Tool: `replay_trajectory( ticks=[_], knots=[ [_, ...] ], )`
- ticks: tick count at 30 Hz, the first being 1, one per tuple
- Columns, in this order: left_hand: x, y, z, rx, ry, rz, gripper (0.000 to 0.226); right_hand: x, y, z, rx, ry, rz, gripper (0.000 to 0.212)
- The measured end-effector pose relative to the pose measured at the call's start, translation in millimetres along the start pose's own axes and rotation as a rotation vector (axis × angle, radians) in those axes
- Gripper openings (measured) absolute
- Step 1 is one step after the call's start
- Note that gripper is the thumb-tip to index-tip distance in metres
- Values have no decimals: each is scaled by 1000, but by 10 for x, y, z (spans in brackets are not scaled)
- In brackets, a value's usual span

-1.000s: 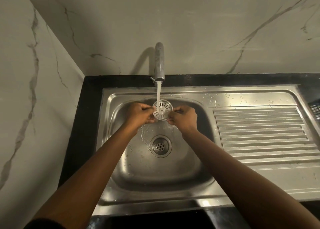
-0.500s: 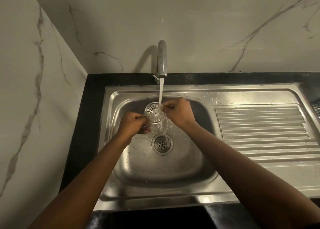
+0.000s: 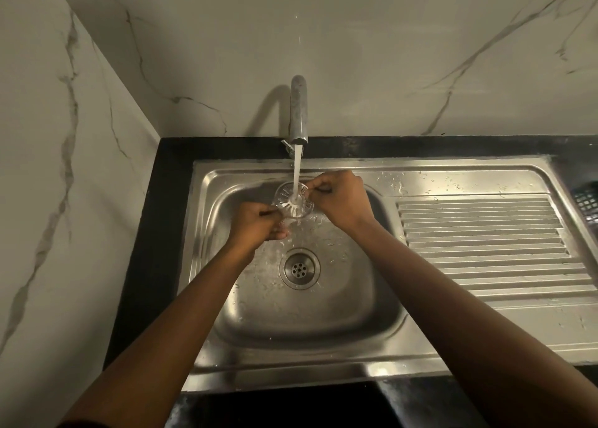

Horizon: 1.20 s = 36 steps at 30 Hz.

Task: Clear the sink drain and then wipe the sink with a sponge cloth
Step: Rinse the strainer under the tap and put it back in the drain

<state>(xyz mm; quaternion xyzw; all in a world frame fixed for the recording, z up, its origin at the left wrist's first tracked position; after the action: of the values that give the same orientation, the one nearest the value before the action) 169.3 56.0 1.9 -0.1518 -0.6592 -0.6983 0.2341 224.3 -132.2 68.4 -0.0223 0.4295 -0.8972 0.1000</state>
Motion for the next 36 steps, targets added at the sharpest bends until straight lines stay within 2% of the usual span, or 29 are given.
replay_trajectory(
  ticks=[3, 7, 12, 16, 21, 25, 29, 32, 36],
  knots=[
    [10, 34, -1, 19, 8, -52, 7, 81, 86, 51, 14, 11, -37, 12],
    [55, 82, -21, 1, 25, -151, 4, 170, 221, 54, -9, 51, -103, 27],
    [96, 181, -24, -87, 92, -281, 11, 227, 344, -3, -73, 89, -195, 27],
    [138, 251, 28, -143, 144, -339, 25, 195, 281, -35, -104, 116, -202, 28],
    [137, 127, 226, -104, 218, -285, 5, 106, 29, -126, -145, 82, -100, 15],
    [185, 33, 310, -16, 223, -237, 2, 68, -132, -163, -99, 59, 5, 13],
    [212, 45, 277, 55, 211, -217, 6, 67, -129, -140, -102, 72, 28, 15],
    [232, 116, 187, 40, 174, -239, 6, 89, -5, -95, -123, 69, -20, 16],
    [267, 258, 64, -17, 126, -320, 8, 172, 272, -65, -336, 64, -252, 14]
  ],
)
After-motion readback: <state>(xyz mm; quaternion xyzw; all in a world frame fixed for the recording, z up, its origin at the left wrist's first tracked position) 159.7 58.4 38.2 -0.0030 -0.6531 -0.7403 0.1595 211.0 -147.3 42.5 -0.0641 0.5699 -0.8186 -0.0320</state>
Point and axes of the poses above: each hand's wrist, its own x-axis away from the middle knuckle, its own z-axis out of the back of the hand, y = z × x, the point moved 4 cm from there along -x, towards the middle knuckle, and after that the axes turned 4 degrees about z, right-handed, at the moved point
